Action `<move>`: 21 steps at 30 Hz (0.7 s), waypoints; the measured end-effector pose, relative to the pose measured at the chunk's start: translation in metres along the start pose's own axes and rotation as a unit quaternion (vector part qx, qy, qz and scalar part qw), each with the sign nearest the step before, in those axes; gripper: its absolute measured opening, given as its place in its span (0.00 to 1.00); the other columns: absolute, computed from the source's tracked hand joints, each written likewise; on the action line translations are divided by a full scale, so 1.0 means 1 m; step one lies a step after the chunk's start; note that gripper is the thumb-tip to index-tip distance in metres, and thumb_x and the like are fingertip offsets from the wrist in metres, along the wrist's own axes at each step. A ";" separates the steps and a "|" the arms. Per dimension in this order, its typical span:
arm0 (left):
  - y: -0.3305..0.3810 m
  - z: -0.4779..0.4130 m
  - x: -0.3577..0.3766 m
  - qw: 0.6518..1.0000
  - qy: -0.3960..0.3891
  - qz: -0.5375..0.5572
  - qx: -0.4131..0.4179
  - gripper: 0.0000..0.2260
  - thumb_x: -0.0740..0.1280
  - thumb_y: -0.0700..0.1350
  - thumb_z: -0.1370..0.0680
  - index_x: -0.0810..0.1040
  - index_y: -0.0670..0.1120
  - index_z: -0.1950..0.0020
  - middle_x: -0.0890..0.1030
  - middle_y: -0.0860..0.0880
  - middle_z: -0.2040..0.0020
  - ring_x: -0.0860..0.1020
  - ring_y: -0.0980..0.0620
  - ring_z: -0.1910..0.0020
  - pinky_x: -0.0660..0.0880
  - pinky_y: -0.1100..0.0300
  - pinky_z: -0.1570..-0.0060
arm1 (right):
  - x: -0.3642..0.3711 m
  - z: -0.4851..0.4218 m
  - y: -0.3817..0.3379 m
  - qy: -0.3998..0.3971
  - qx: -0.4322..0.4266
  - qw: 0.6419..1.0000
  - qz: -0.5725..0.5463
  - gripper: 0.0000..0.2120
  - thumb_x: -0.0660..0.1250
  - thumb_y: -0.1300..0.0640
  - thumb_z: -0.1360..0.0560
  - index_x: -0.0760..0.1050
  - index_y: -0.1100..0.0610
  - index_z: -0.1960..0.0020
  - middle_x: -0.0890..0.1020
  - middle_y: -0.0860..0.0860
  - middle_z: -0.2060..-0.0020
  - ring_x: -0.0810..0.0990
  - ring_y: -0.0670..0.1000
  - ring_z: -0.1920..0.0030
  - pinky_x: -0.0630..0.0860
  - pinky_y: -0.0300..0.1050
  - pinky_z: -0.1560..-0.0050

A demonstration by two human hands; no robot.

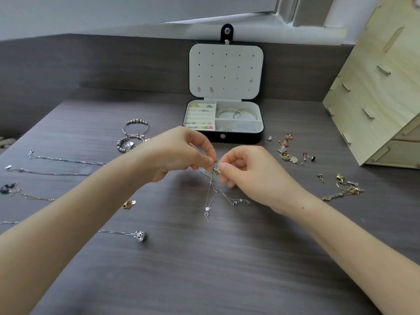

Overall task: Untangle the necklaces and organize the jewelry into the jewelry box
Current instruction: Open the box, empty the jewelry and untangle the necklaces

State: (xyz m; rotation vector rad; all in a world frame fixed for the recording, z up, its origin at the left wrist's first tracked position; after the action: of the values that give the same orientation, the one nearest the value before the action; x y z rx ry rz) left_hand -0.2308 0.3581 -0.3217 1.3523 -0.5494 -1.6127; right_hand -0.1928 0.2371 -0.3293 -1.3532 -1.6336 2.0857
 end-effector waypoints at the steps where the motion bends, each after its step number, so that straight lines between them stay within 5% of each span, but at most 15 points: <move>1: 0.001 0.000 0.000 1.000 -0.001 -0.001 0.002 0.07 0.70 0.36 0.28 0.81 0.46 0.63 0.79 0.48 0.67 0.71 0.53 0.67 0.67 0.61 0.64 | 0.000 0.000 0.001 0.004 0.007 1.000 -0.007 0.10 0.64 0.60 0.24 0.75 0.52 0.63 0.80 0.46 0.71 0.75 0.42 0.71 0.73 0.37 0.66; 15: 0.008 0.006 0.002 0.999 0.000 0.037 0.000 0.07 0.69 0.35 0.27 0.80 0.45 0.63 0.81 0.49 0.68 0.71 0.57 0.72 0.65 0.64 0.67 | -0.002 0.003 0.004 0.061 0.003 0.997 -0.043 0.08 0.68 0.61 0.25 0.79 0.53 0.63 0.74 0.40 0.78 0.71 0.38 0.75 0.65 0.28 0.71; 21: 0.022 0.009 0.009 0.999 0.000 0.010 0.035 0.05 0.70 0.36 0.27 0.81 0.44 0.63 0.80 0.52 0.72 0.73 0.59 0.73 0.67 0.72 0.74 | 0.006 0.006 0.016 0.035 0.098 0.979 -0.173 0.11 0.67 0.61 0.24 0.76 0.56 0.65 0.75 0.45 0.76 0.66 0.40 0.80 0.64 0.32 0.77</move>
State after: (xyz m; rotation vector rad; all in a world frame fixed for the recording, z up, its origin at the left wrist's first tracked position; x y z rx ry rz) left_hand -0.2310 0.3376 -0.3061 1.3934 -0.6229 -1.5910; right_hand -0.1942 0.2302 -0.3458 -0.9875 -1.4665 1.9100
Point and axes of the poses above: each hand's wrist, its own z-axis away from the middle knuckle, its own x-axis out of the palm, y = z × x, the point moved 7 cm from there along -z, towards the middle knuckle
